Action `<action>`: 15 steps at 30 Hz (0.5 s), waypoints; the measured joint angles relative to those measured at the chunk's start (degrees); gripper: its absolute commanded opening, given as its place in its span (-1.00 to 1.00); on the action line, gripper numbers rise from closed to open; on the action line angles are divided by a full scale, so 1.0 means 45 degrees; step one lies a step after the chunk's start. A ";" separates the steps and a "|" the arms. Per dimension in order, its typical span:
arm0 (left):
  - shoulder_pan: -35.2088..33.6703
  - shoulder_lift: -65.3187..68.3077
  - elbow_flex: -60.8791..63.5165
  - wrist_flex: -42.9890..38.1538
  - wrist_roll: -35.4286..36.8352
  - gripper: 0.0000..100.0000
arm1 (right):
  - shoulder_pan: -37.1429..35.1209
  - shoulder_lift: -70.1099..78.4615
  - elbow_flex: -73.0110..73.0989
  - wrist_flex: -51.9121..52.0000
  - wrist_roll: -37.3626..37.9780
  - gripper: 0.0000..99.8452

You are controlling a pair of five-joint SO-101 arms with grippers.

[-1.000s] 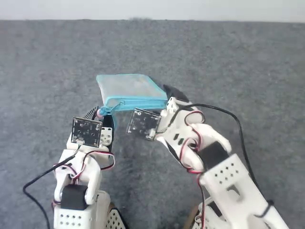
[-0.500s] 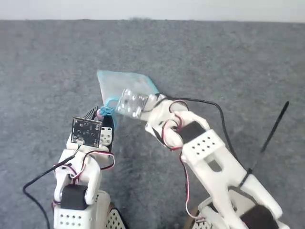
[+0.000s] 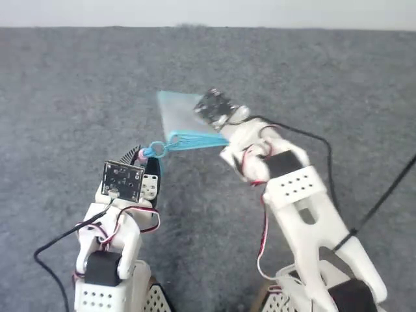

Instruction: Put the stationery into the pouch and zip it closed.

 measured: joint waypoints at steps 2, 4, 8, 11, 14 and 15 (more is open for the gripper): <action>0.0039 0.0020 0.0020 0.0000 0.0000 -0.98 | 0.0645 -0.0020 0.0000 0.0137 0.0293 -0.99; 0.0215 0.0020 0.0020 0.0000 0.0000 -0.98 | 0.1172 -0.0176 -0.0020 0.0274 0.0645 -0.99; 0.0293 0.0020 0.0020 0.0000 0.0000 -0.97 | 0.1856 -0.0625 0.0078 0.0664 0.1270 -0.99; 0.0801 0.0020 0.0020 0.0000 0.0000 -0.88 | 0.1915 -0.0723 0.0234 0.0938 0.1348 -0.97; 0.1368 0.0020 0.0371 0.0000 0.0000 -0.56 | 0.2090 -0.0801 0.0488 0.1250 0.1348 -0.81; 0.1504 0.0020 0.0430 0.0000 0.0000 -0.47 | 0.2129 -0.0840 0.0645 0.1368 0.1348 -0.73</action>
